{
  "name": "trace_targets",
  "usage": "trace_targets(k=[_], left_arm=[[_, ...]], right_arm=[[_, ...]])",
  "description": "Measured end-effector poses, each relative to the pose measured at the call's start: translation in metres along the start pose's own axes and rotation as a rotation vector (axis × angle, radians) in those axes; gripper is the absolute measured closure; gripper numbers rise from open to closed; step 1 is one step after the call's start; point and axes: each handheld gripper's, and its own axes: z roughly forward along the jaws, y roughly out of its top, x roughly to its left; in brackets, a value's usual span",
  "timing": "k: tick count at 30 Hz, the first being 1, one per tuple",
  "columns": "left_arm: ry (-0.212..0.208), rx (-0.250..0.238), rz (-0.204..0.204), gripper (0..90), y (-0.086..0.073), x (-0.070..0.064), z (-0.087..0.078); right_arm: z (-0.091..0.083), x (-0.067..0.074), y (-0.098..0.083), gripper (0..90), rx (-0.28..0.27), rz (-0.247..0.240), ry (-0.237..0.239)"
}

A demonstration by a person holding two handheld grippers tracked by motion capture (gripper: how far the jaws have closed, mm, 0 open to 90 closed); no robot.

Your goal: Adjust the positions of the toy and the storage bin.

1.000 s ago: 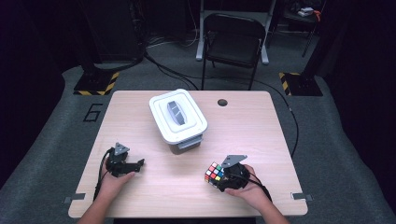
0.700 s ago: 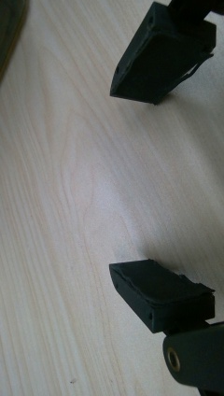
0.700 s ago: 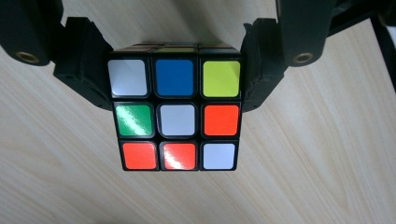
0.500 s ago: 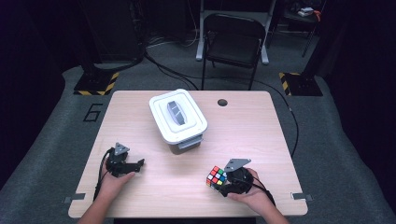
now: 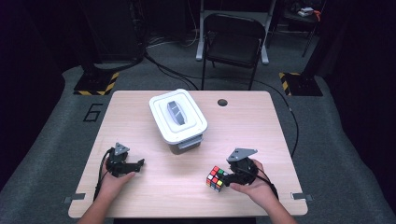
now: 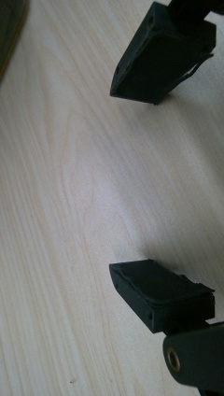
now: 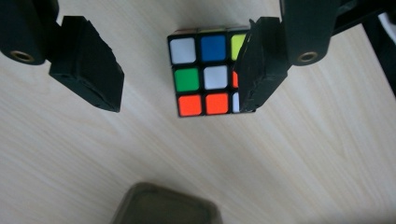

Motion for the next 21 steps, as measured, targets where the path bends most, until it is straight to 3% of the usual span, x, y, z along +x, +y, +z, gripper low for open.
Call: trace_targets(k=[2, 7, 21], left_arm=[[0.0, 0.0, -0.001, 13.1, 0.0, 0.0, 0.0], [0.0, 0.0, 0.0, 13.1, 0.0, 0.0, 0.0], [0.0, 0.0, -0.001, 13.1, 0.0, 0.0, 0.0]], right_arm=[[-0.002, -0.001, 0.009, 32.4, 0.007, 0.021, -0.014], [-0.009, -0.001, 0.034, 34.1, -0.009, -0.004, -0.042], [-0.012, -0.009, 0.08, 36.3, -0.028, 0.02, -0.048]])
